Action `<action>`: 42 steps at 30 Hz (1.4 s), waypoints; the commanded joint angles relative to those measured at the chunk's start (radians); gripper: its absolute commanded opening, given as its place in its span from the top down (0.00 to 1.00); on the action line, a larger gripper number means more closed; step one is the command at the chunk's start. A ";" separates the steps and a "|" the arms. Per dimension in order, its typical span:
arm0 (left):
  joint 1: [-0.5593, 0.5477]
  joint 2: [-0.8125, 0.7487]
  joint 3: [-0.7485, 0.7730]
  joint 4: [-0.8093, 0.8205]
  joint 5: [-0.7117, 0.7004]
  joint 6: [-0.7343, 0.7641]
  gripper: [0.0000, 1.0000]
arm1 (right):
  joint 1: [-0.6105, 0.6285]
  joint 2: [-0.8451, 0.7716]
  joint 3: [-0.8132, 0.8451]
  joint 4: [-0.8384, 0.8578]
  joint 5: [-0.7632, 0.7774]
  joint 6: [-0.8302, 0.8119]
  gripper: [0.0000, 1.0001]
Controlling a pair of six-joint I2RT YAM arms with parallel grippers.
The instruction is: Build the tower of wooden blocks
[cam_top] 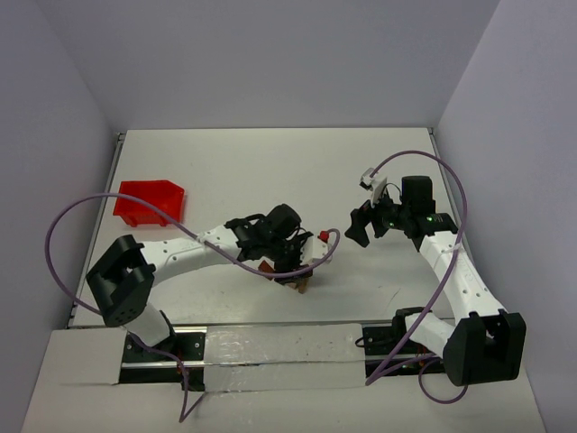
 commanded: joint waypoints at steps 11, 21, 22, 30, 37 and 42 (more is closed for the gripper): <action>-0.063 0.221 0.180 0.075 -0.156 -0.406 0.40 | -0.016 -0.064 -0.014 0.048 0.069 0.017 0.00; -0.083 0.299 0.206 0.017 -0.167 -0.438 0.48 | -0.037 -0.162 -0.042 0.098 0.087 0.032 0.00; -0.084 0.305 0.208 0.011 -0.165 -0.439 0.49 | -0.038 -0.167 -0.044 0.101 0.087 0.032 0.00; -0.086 0.313 0.176 -0.014 -0.158 -0.442 0.55 | -0.048 -0.192 -0.052 0.115 0.086 0.038 0.00; -0.086 0.305 0.180 -0.037 -0.139 -0.428 0.61 | -0.048 -0.190 -0.052 0.117 0.081 0.040 0.00; -0.078 0.263 0.183 -0.060 -0.064 -0.401 0.72 | -0.048 -0.202 -0.056 0.115 0.073 0.036 0.00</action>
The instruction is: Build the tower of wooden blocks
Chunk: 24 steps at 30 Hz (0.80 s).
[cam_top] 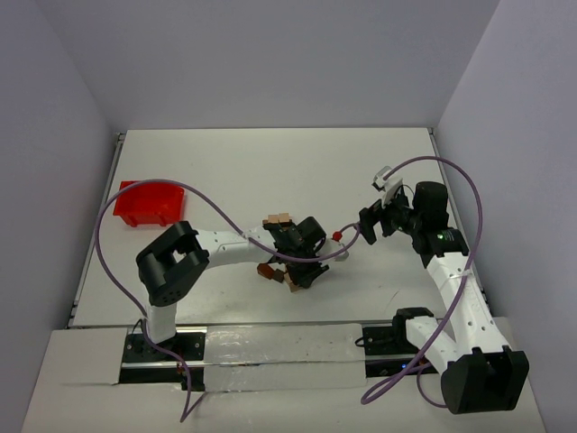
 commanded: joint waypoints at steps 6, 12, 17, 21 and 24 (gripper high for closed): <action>0.109 -0.171 0.056 -0.099 0.378 0.062 0.89 | -0.006 -0.086 -0.020 0.032 -0.033 -0.036 0.01; 0.176 -0.177 0.142 -0.276 0.643 0.146 1.00 | -0.008 -0.185 0.045 -0.112 -0.112 -0.207 0.07; 0.198 -0.145 0.175 -0.336 0.785 0.134 1.00 | -0.001 -0.207 0.166 -0.329 -0.235 -0.474 0.20; 0.202 -0.140 0.183 -0.339 0.839 0.120 1.00 | 0.076 -0.181 0.303 -0.573 -0.247 -0.673 0.38; 0.202 -0.136 0.182 -0.343 0.887 0.123 1.00 | 0.234 -0.150 0.413 -0.677 -0.149 -0.707 0.42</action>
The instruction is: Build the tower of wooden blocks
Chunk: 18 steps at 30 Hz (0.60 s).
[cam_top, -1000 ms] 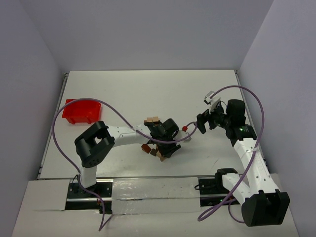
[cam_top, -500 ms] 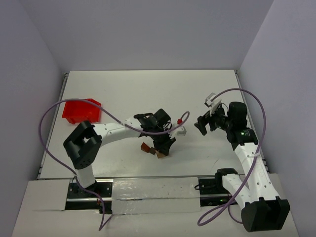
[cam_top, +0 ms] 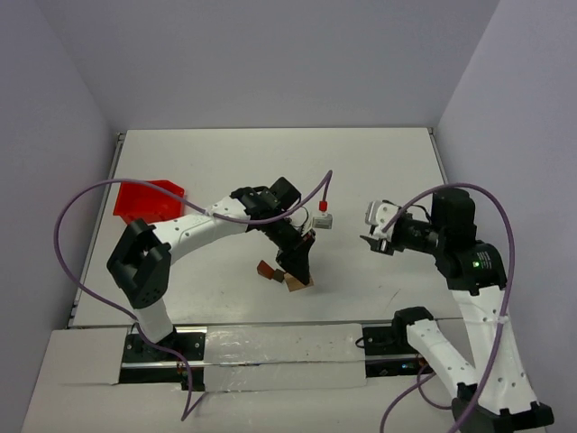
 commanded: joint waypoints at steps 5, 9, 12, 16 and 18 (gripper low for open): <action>0.011 0.037 0.043 -0.037 0.170 0.001 1.00 | 0.514 0.022 0.134 -0.188 0.191 -0.043 0.43; 0.018 0.059 0.048 -0.027 0.197 -0.019 1.00 | 0.681 0.084 0.150 -0.176 0.233 0.023 0.42; 0.025 0.069 0.044 -0.008 0.190 -0.048 1.00 | 0.789 0.150 0.194 -0.185 0.259 0.016 0.40; 0.036 0.080 0.037 0.024 0.173 -0.093 1.00 | 0.925 0.218 0.189 -0.147 0.337 0.022 0.40; 0.043 0.090 0.035 0.039 0.161 -0.119 1.00 | 0.971 0.255 0.179 -0.116 0.382 0.038 0.40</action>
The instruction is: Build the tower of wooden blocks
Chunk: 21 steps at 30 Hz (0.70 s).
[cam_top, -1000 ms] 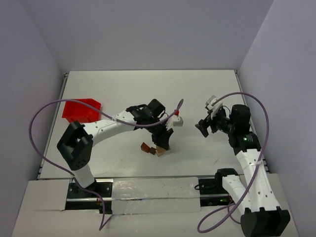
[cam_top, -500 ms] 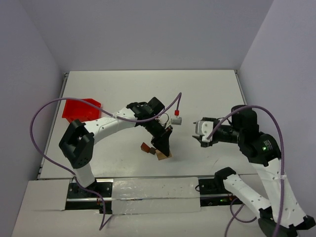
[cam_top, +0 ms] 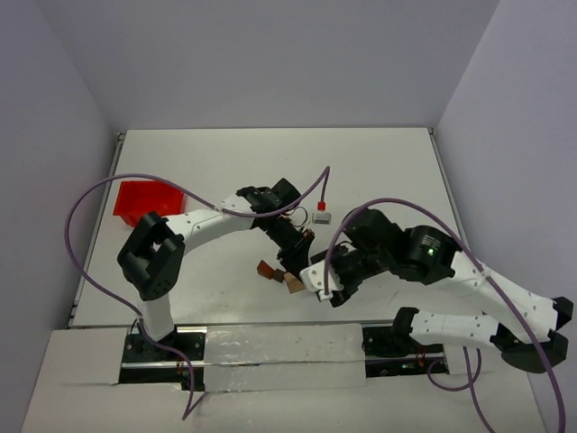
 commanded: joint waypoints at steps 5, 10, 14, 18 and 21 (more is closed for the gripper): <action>0.055 0.028 0.006 0.102 0.113 -0.129 1.00 | 0.162 0.087 -0.007 0.130 0.208 0.075 0.40; 0.095 0.045 -0.004 0.115 0.225 -0.122 1.00 | 0.216 0.127 -0.033 0.212 0.287 0.066 0.40; 0.097 0.052 -0.003 0.100 0.258 -0.096 1.00 | 0.248 0.177 -0.031 0.237 0.314 0.046 0.42; 0.097 0.050 -0.014 0.106 0.264 -0.097 1.00 | 0.259 0.214 -0.039 0.252 0.325 0.035 0.42; 0.097 0.046 -0.016 0.110 0.259 -0.108 1.00 | 0.259 0.239 -0.044 0.256 0.338 0.029 0.42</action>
